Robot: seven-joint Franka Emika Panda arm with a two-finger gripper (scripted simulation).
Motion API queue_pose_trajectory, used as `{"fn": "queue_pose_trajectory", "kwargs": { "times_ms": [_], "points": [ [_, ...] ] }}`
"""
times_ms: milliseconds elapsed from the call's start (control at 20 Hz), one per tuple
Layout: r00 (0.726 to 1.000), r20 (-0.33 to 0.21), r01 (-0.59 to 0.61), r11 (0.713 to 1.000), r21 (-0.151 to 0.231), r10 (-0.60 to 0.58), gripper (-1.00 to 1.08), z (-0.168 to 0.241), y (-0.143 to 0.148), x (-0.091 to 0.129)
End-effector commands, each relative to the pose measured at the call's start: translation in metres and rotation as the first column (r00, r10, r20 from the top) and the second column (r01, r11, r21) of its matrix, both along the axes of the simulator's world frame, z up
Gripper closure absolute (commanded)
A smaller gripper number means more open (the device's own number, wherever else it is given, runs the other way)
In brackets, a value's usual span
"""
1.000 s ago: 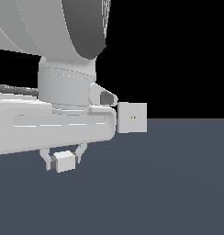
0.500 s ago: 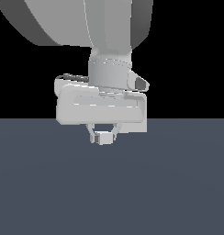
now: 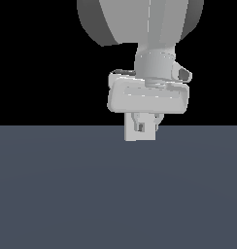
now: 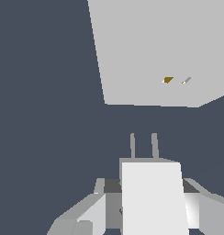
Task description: Plug the charger into the wall socket.
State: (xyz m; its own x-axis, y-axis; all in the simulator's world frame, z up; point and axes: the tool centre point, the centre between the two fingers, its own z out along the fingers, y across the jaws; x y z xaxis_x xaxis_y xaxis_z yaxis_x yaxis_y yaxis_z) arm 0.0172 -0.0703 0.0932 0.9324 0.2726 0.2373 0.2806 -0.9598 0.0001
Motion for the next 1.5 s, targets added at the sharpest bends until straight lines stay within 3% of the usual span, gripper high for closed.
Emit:
{"fn": "queue_pose_trajectory", "kwargs": {
  "times_ms": [0,750,1450],
  "points": [
    [1.000,-0.001,0.023,1.000,0.000,-0.023,1.08,0.005,-0.012,0.005],
    [0.999,-0.002,0.036,0.999,0.000,-0.036,1.08,0.007,-0.018,0.010],
    [0.999,-0.002,0.036,0.999,-0.001,-0.036,1.08,0.007,-0.007,0.050]
  ]
}}
